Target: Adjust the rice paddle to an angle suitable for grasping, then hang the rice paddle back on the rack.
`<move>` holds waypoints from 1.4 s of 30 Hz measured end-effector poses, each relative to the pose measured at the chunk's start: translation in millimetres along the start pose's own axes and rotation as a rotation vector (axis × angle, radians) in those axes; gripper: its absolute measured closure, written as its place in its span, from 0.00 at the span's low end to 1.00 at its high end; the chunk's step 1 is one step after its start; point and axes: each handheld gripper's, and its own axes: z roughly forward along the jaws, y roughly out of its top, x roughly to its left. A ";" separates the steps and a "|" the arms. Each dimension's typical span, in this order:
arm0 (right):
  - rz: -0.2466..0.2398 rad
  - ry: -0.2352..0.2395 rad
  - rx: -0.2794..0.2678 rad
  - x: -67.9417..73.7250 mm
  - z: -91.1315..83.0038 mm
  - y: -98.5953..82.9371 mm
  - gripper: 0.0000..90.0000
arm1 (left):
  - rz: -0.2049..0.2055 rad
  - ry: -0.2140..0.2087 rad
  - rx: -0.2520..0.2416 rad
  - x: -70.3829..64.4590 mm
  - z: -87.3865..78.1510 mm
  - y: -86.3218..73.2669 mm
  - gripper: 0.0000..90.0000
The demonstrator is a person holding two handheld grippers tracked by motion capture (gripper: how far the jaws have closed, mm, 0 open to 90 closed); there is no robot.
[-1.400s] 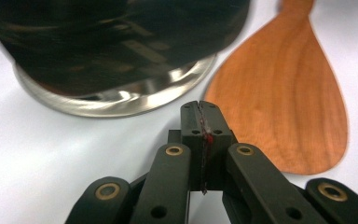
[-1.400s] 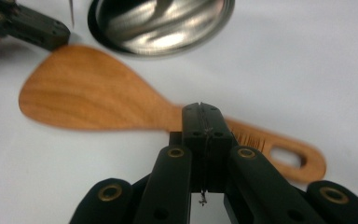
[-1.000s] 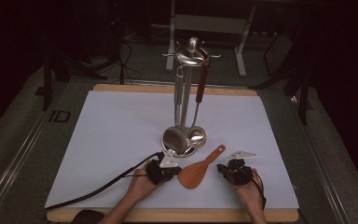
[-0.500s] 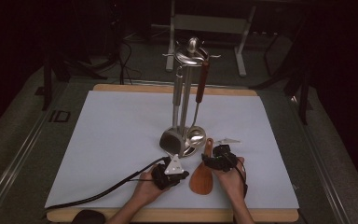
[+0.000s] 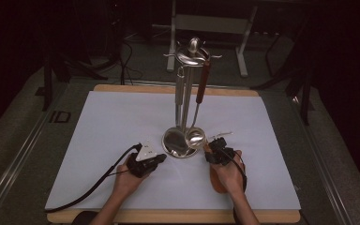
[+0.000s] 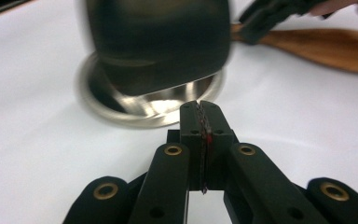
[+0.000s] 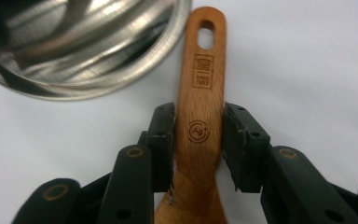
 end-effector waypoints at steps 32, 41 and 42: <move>0.052 0.021 0.067 -25.7 -9.9 9.9 0.73 | -0.104 0.148 -0.001 47.1 -5.5 -25.9 0.96; 0.075 0.025 -0.009 -33.0 -26.7 12.4 0.73 | -0.120 0.150 -0.001 50.5 -1.5 -29.6 0.95; 0.073 0.028 -0.023 -34.3 -28.6 12.8 0.73 | -0.121 0.149 -0.001 50.7 -1.4 -29.7 0.95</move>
